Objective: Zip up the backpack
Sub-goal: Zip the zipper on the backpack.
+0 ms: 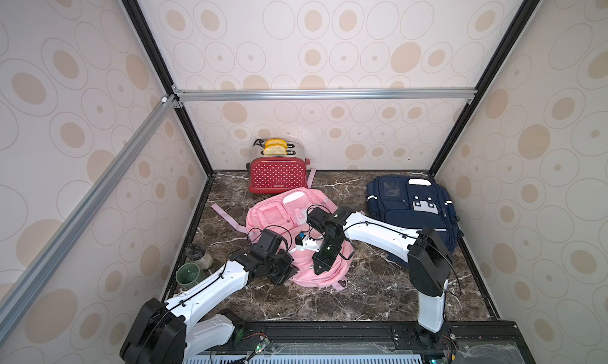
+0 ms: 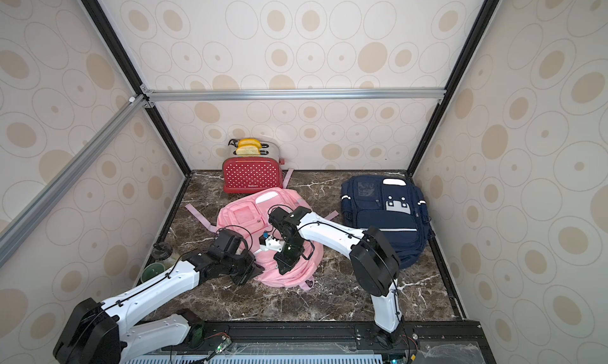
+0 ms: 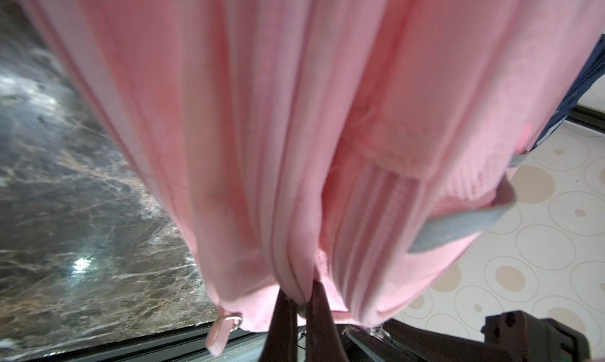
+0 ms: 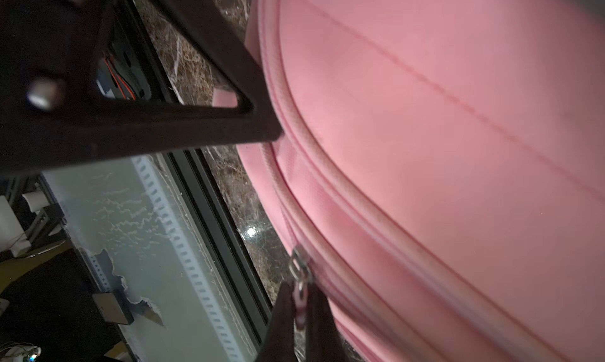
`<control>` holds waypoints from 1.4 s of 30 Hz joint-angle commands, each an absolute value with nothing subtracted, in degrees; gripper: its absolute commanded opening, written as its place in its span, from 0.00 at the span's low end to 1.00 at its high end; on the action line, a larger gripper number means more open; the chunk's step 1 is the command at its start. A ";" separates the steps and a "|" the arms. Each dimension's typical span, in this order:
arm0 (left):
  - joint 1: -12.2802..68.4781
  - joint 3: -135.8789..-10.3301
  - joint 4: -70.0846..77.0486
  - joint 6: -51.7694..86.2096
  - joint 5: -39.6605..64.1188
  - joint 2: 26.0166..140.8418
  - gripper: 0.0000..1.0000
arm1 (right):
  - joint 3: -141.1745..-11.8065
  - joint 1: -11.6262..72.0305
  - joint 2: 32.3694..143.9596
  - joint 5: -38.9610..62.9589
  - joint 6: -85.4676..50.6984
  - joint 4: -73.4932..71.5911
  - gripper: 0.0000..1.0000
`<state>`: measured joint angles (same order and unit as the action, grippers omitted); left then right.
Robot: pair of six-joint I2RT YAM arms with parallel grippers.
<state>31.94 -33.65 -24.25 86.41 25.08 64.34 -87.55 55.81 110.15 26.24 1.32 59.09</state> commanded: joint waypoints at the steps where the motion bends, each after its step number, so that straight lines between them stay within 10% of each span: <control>1: 31.93 -31.71 -29.84 82.00 19.99 64.77 0.00 | -83.97 55.79 105.75 23.61 6.71 64.17 0.00; 42: 10.65 -44.89 -64.36 51.38 7.79 58.27 0.00 | -77.27 40.57 104.83 -7.98 13.36 49.53 0.00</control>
<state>12.84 -43.57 -53.04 53.30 20.14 59.44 -76.64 44.71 102.80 9.23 13.37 48.71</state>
